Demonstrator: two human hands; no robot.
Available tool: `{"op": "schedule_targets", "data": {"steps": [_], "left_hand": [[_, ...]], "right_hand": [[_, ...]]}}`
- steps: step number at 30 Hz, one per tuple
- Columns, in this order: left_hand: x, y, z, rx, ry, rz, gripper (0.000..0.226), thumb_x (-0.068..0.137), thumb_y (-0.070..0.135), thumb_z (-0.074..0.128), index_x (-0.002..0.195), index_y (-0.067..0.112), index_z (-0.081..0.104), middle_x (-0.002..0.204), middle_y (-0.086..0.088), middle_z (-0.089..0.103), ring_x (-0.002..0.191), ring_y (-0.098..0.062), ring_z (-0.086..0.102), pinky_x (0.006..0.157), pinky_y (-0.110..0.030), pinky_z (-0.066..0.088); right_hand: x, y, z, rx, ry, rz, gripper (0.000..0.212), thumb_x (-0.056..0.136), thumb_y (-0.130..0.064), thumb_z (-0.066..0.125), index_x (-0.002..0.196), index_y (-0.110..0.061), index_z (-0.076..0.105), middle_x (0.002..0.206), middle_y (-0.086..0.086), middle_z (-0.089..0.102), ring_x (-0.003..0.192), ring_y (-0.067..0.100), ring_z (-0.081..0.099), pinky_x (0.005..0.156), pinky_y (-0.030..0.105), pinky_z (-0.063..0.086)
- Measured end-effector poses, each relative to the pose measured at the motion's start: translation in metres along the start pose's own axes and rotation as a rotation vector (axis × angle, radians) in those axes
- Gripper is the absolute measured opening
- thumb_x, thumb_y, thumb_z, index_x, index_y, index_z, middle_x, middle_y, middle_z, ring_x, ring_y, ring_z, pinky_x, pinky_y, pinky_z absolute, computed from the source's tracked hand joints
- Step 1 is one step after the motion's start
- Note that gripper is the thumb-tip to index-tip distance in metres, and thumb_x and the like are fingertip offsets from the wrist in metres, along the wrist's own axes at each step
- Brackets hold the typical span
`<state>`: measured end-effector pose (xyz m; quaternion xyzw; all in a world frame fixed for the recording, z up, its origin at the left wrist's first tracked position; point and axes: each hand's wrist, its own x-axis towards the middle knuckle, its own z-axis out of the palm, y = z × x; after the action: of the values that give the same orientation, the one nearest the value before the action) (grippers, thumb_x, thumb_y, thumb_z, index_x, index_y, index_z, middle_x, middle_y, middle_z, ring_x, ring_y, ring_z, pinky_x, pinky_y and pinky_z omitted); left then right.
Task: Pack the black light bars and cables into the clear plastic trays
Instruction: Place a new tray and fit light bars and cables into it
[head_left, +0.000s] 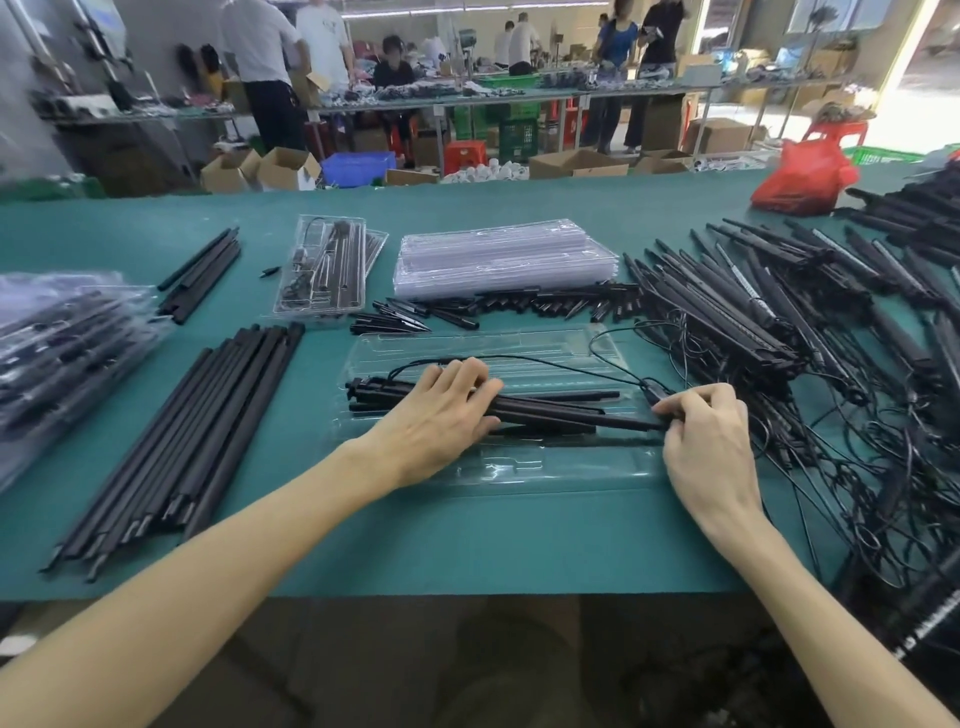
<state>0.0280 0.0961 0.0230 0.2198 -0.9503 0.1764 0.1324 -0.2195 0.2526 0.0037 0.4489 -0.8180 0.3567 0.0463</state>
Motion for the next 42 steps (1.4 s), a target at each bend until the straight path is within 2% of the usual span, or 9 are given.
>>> {"op": "schedule_targets", "data": {"steps": [4,9,12,14,18,22,30,36,42], "left_hand": [[-0.003,-0.001,-0.004,-0.07,0.041,0.039,0.042,0.102,0.033,0.054,0.135,0.008,0.054,0.124,-0.01,0.05,0.106,-0.025,0.051,0.096,-0.041,0.046],[0.001,-0.008,-0.021,-0.257,0.126,0.077,0.02,0.103,0.019,0.056,0.116,0.009,0.066,0.108,-0.005,0.058,0.093,-0.022,0.058,0.086,-0.038,0.051],[0.005,-0.012,-0.018,-0.245,0.021,0.068,0.028,0.105,0.024,0.051,0.128,0.015,0.065,0.12,-0.001,0.062,0.107,-0.021,0.058,0.093,-0.038,0.047],[0.008,-0.011,-0.011,-0.187,-0.07,0.073,0.035,0.108,0.033,0.041,0.138,0.024,0.058,0.129,0.006,0.061,0.117,-0.017,0.054,0.095,-0.03,0.039],[0.012,-0.007,-0.006,-0.233,-0.077,0.02,0.037,0.108,0.037,0.039,0.139,0.029,0.057,0.121,0.006,0.062,0.112,-0.016,0.057,0.085,-0.025,0.028],[0.013,-0.008,-0.009,-0.252,-0.098,-0.029,0.034,0.106,0.038,0.044,0.133,0.027,0.063,0.115,0.004,0.062,0.108,-0.017,0.057,0.09,-0.03,0.036],[0.009,-0.009,-0.011,-0.24,-0.096,-0.067,0.029,0.106,0.034,0.045,0.125,0.025,0.065,0.115,0.006,0.062,0.108,-0.015,0.058,0.087,-0.026,0.034],[0.011,-0.017,-0.013,-0.478,-0.184,-0.184,0.021,0.099,0.03,0.062,0.117,0.024,0.07,0.108,0.008,0.066,0.099,-0.019,0.063,0.092,-0.035,0.047],[0.008,-0.014,-0.01,-0.538,-0.138,-0.186,0.013,0.097,0.025,0.065,0.11,0.027,0.069,0.103,0.013,0.065,0.092,-0.01,0.059,0.088,-0.031,0.048]], "right_hand": [[0.0,-0.001,0.0,-0.014,0.0,0.002,0.025,0.095,0.005,0.047,0.104,-0.005,0.068,0.116,0.01,0.051,0.11,0.027,0.044,0.084,0.046,0.05],[0.0,-0.001,0.001,-0.037,-0.002,-0.002,0.026,0.095,0.005,0.046,0.105,-0.004,0.068,0.115,0.011,0.051,0.108,0.028,0.045,0.081,0.046,0.051],[-0.001,-0.001,0.001,-0.044,0.0,-0.008,0.025,0.095,0.005,0.046,0.105,-0.005,0.067,0.115,0.01,0.05,0.107,0.027,0.045,0.078,0.044,0.049],[-0.001,-0.001,0.001,-0.051,0.002,-0.009,0.025,0.096,0.004,0.046,0.105,-0.006,0.067,0.115,0.009,0.05,0.107,0.027,0.045,0.075,0.039,0.046],[-0.001,-0.001,0.002,-0.061,0.006,-0.016,0.025,0.096,0.003,0.045,0.106,-0.007,0.066,0.116,0.009,0.05,0.107,0.025,0.044,0.074,0.035,0.041],[-0.001,0.001,0.002,-0.068,0.009,-0.015,0.026,0.096,0.003,0.046,0.106,-0.009,0.066,0.115,0.008,0.049,0.105,0.025,0.044,0.074,0.034,0.039],[0.0,0.001,0.002,-0.066,0.006,-0.016,0.024,0.096,0.002,0.045,0.104,-0.008,0.066,0.115,0.008,0.05,0.105,0.025,0.044,0.075,0.035,0.042],[0.0,0.001,0.003,-0.058,0.005,-0.021,0.024,0.097,0.001,0.046,0.104,-0.009,0.066,0.115,0.008,0.05,0.105,0.025,0.044,0.078,0.036,0.045],[0.0,0.002,0.003,-0.055,0.007,-0.02,0.024,0.096,0.002,0.046,0.104,-0.009,0.066,0.115,0.007,0.05,0.104,0.024,0.044,0.077,0.035,0.044]]}}
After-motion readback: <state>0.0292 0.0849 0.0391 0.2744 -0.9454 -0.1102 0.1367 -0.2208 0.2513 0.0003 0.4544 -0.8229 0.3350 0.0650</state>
